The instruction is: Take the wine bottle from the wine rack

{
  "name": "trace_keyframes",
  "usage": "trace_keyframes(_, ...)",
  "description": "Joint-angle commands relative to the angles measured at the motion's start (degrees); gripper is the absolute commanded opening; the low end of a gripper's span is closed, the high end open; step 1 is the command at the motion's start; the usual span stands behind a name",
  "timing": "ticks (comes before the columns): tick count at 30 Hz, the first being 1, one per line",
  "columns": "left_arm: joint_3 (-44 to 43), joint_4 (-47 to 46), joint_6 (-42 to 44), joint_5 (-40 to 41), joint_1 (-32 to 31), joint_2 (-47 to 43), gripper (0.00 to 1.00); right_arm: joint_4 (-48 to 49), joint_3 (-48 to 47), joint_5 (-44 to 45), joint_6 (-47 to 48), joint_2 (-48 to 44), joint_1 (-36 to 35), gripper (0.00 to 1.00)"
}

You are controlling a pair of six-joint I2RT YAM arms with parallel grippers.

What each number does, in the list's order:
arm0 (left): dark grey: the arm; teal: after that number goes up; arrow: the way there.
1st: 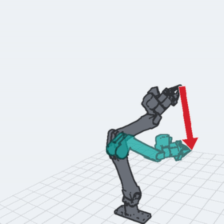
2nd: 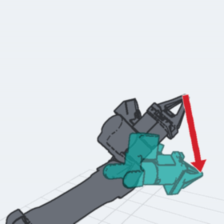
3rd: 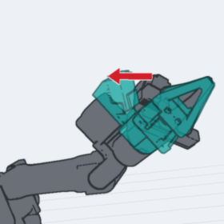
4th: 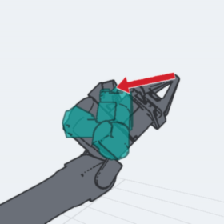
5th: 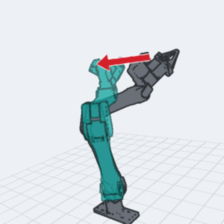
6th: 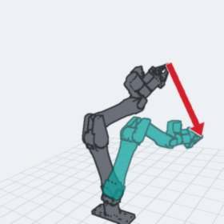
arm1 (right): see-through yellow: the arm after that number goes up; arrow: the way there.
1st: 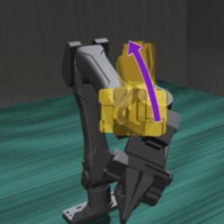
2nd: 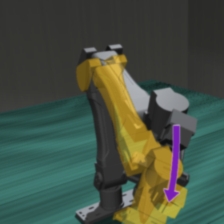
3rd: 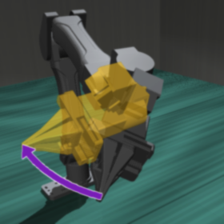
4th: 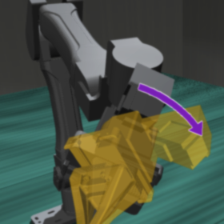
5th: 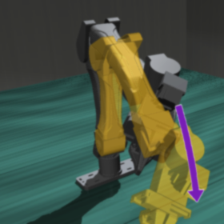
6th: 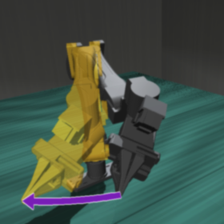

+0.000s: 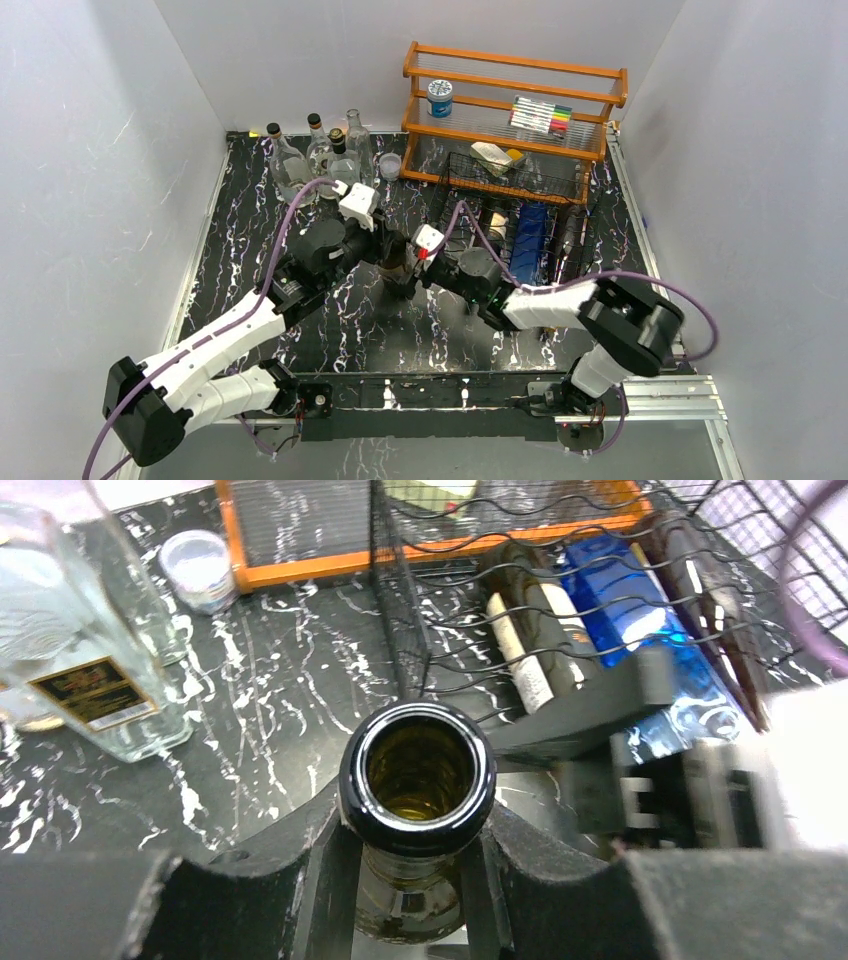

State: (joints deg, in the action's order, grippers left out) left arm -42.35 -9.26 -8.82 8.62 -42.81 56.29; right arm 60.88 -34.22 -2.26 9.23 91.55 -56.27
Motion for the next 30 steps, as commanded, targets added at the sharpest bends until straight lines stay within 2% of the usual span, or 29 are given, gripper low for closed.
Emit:
trace_keyframes(1,-7.7,4.2,-1.4,7.6,0.4,-1.2,0.0,-12.3,-0.2,-3.7,0.7,-12.3,-0.2,0.98)
trace_keyframes(4,-10.3,9.8,-3.9,12.1,0.6,-1.4,0.0,-23.8,-0.1,-5.6,1.2,-21.4,-0.2,0.98)
trace_keyframes(8,-12.9,12.6,-3.0,16.0,1.6,-2.0,0.0,-34.4,2.6,-3.1,2.2,-33.0,-0.2,0.98)
trace_keyframes(10,-14.0,13.4,-2.0,18.0,3.2,-1.3,0.0,-38.3,3.3,-0.9,2.2,-37.8,-0.2,0.98)
trace_keyframes(12,-15.5,14.4,-2.2,16.8,6.7,-0.1,0.0,-42.5,3.3,0.9,2.4,-41.2,-0.2,0.98)
trace_keyframes(16,-17.0,13.6,-2.8,11.7,17.4,2.6,0.0,-48.8,2.5,3.2,2.2,-45.9,-0.2,0.98)
trace_keyframes(21,-19.9,11.7,-3.6,11.1,26.1,7.8,0.0,-53.7,2.3,5.3,2.0,-50.6,-0.2,0.98)
trace_keyframes(25,-20.9,6.5,-5.5,8.7,30.1,12.2,0.0,-56.0,1.7,7.4,0.1,-53.3,-0.2,0.98)
trace_keyframes(30,-25.3,3.5,-3.0,8.5,32.2,19.2,0.0,-59.6,-0.3,12.0,-2.6,-53.9,-0.2,0.98)
